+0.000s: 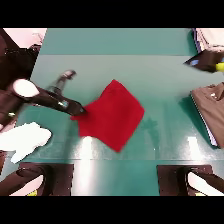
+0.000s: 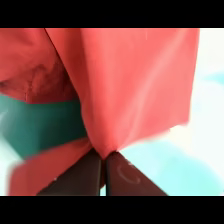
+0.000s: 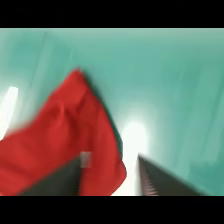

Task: Fold the shirts.

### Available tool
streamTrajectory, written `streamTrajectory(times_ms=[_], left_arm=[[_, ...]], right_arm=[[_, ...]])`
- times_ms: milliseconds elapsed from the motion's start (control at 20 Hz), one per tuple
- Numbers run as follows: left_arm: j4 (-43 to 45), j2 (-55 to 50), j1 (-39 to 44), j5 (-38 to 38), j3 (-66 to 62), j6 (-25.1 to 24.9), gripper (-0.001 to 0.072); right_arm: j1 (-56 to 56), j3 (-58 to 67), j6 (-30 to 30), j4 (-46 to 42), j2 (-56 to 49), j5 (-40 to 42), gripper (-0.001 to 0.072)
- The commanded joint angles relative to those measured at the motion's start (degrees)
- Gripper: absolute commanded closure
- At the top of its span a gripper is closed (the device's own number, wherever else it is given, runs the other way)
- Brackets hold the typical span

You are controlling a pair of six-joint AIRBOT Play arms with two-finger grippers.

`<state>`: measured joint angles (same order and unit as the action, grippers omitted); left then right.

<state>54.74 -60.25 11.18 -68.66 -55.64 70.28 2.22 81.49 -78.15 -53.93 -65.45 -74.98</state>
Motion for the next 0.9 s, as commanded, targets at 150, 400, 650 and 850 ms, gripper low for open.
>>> streamTrajectory(times_ms=[150,400,650,850], left_arm=[[9.6,3.5,-6.1,-5.5,-8.3,0.4,0.0682],[9.5,3.5,-6.1,-5.5,-8.3,0.5,0.0682],[9.5,3.5,-6.1,-5.4,-8.3,0.5,0.0682],[9.4,3.5,-6.1,-5.4,-8.3,0.5,0.0682]], right_arm=[[13.7,-5.8,2.9,0.6,-15.7,7.4,0.0241],[20.5,6.1,4.8,6.4,-33.5,9.9,0.0241],[23.2,18.0,4.8,14.2,-47.5,9.3,0.0240],[26.3,26.6,4.6,15.5,-54.8,7.4,0.0241]])
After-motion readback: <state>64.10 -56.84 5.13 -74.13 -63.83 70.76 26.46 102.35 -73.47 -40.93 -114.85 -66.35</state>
